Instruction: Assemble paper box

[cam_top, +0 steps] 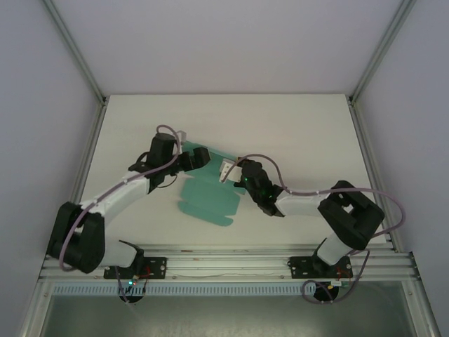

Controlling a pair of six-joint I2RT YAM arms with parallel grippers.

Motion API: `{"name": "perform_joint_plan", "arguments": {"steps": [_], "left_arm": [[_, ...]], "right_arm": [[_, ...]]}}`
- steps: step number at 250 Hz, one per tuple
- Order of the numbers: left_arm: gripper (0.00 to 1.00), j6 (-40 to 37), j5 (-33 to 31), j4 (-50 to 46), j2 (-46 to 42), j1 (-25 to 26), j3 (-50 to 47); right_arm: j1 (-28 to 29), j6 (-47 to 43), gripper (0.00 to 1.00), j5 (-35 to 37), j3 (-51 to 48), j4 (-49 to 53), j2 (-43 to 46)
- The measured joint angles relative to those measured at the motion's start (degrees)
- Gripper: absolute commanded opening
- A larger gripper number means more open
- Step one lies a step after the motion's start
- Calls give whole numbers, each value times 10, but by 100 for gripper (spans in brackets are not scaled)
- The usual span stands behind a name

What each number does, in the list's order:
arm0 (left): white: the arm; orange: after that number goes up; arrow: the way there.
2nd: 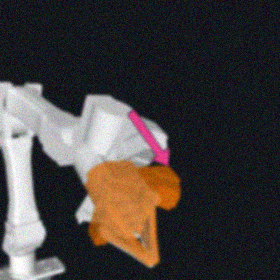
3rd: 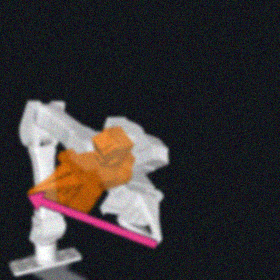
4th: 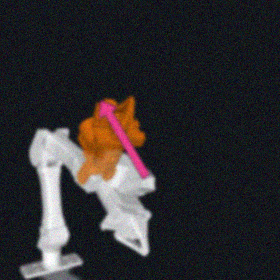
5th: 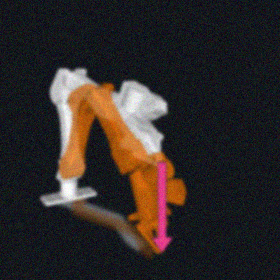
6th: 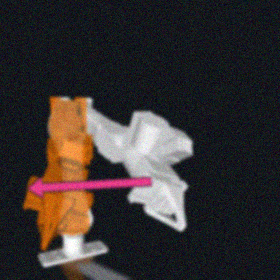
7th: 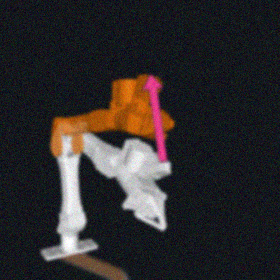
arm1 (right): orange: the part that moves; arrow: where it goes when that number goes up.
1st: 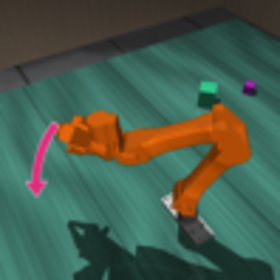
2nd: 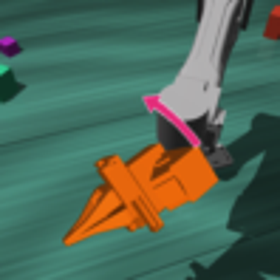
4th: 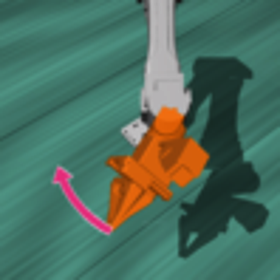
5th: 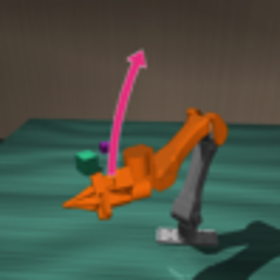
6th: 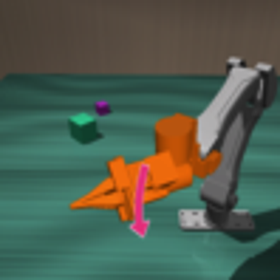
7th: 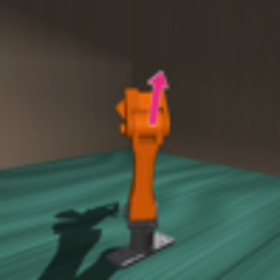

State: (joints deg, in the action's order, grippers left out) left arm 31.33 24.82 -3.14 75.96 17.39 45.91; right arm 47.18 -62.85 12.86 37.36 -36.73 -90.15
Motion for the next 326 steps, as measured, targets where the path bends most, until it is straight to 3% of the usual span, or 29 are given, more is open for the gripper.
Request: {"name": "perform_joint_plan", "arguments": {"steps": [66, 142, 178, 277, 326], "left_arm": [[100, -14, -88, -49, -17, -118, -66], [98, -24, -94, -34, 53, -125, -89], [94, -47, -69, -2, 90, -125, -89], [92, -59, 82, 139, 89, -125, -139], [92, -67, 113, 168, 84, -94, -146]], "right_arm": [[-10, 13, 0, -21, -12, 20, 29], [-13, 27, 0, -37, -12, 25, 31], [-13, 34, 0, -43, -12, 29, 37], [-24, 45, 0, -34, -12, 44, 42], [-27, 55, 0, -16, -12, 47, 42]]}}
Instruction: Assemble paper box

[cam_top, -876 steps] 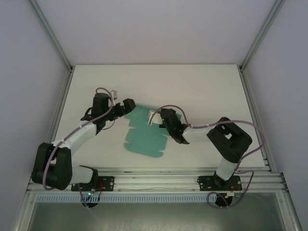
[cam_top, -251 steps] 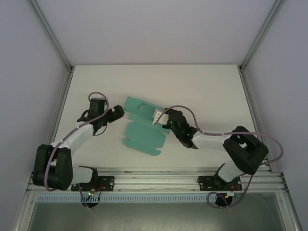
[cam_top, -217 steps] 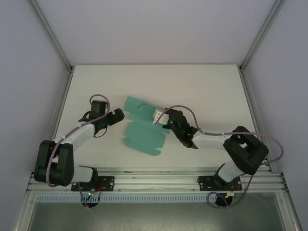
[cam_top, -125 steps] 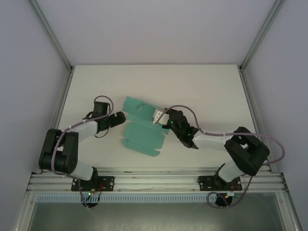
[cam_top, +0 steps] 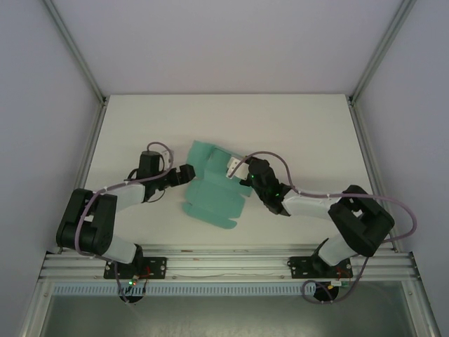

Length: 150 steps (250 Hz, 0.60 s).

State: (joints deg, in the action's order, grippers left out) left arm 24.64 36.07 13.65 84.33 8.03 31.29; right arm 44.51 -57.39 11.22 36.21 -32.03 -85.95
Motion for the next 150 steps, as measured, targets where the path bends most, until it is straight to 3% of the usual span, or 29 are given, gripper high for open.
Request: {"name": "perform_joint_plan", "arguments": {"steps": [40, 87, 150], "left_arm": [[92, -8, 14, 16, 1, 38, 0], [93, -11, -5, 4, 4, 43, 9], [98, 4, -201, -144, -65, 38, 44]], "right_arm": [[-1, 15, 0, -1, 0, 1, 0], [-1, 22, 0, 2, 0, 6, 0], [0, 34, 0, -12, 0, 29, 29]]}}
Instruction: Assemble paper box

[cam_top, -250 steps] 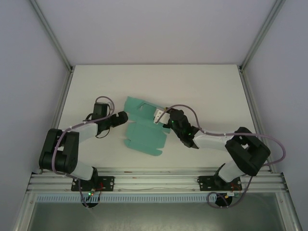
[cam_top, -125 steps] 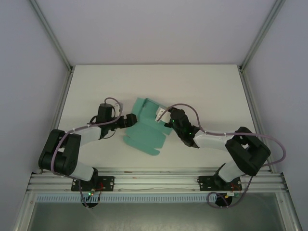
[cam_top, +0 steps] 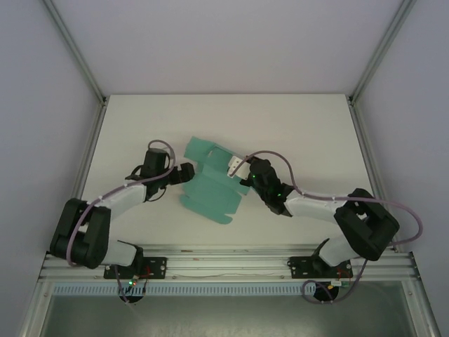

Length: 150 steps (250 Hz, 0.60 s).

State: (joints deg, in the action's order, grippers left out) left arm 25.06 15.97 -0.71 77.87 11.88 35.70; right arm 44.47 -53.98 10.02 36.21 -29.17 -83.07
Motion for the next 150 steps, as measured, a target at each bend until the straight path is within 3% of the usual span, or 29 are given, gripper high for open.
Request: {"name": "perform_joint_plan", "arguments": {"steps": [39, 87, 124, 150], "left_arm": [[97, 4, -53, -45, -52, -15, 2], [91, -14, 15, 2, -62, -15, -7], [82, -29, 46, 23, -17, -11, 0], [81, -39, 55, 25, 22, 2, 13]], "right_arm": [[0, 3, 0, -12, 0, 7, 4], [0, 6, 0, -24, 0, 14, 4], [0, 9, 0, -28, 0, 14, 4], [0, 9, 0, -31, 0, 16, 5]]}}
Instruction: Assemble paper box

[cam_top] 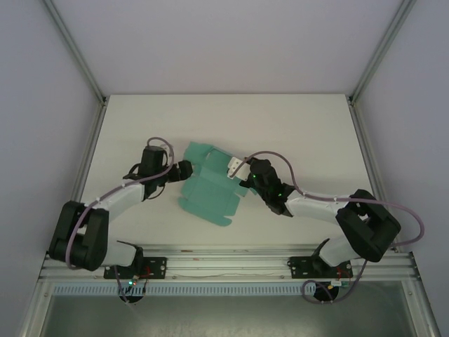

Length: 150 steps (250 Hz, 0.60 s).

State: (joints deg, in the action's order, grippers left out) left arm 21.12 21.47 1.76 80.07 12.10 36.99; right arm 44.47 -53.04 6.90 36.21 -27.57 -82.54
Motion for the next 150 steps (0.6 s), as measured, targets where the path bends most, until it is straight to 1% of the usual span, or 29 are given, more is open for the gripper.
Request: {"name": "perform_joint_plan", "arguments": {"steps": [49, 80, 118, 150], "left_arm": [[84, -9, 35, 33, 29, 33, 6], [84, -8, 47, 54, 44, 37, 9], [83, -7, 39, 70, 80, 47, 26], [83, -6, 0, 84, 101, 73, 30]], "right_arm": [[0, 5, 0, -7, 0, 7, 4], [-3, 6, 0, -7, 0, 11, 4], [-3, 5, 0, -8, 0, 12, 5], [-3, 5, 0, -9, 0, 19, 8]]}}
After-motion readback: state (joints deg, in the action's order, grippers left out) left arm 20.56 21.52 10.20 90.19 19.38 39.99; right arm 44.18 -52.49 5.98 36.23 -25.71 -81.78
